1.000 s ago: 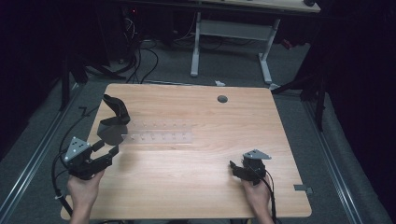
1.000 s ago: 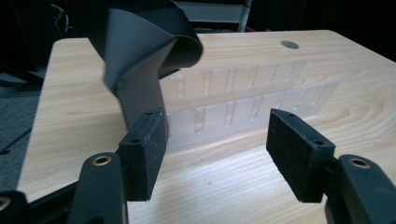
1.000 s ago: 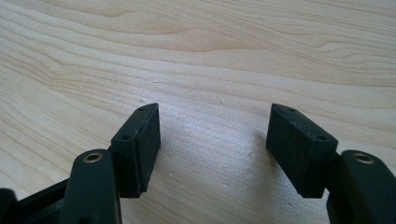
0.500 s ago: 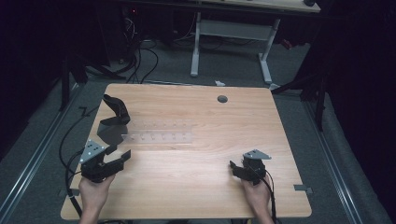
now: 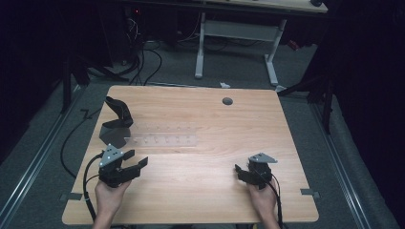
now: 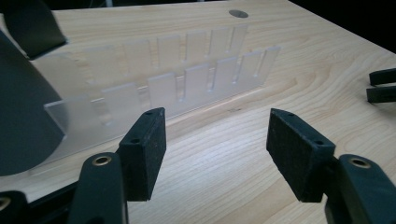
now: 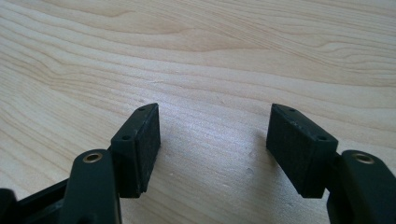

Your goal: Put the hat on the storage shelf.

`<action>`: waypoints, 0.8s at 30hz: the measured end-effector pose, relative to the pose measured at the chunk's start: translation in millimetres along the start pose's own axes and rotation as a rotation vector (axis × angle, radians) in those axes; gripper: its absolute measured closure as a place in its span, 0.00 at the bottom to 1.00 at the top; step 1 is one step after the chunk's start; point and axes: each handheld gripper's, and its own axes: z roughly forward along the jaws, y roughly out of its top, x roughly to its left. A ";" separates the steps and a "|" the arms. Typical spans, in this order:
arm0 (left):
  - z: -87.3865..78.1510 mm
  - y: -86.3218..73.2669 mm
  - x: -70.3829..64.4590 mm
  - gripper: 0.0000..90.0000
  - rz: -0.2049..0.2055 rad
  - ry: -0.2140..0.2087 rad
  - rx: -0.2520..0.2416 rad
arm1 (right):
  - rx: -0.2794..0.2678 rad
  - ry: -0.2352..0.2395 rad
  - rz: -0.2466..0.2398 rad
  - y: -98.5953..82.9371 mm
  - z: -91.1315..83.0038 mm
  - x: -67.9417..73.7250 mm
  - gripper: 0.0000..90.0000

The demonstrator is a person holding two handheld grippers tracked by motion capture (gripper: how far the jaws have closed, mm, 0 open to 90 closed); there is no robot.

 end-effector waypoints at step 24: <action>20.5 -25.1 -13.9 0.41 0.026 -0.027 0.076 | 0.000 0.000 0.001 0.0 -0.1 0.1 0.39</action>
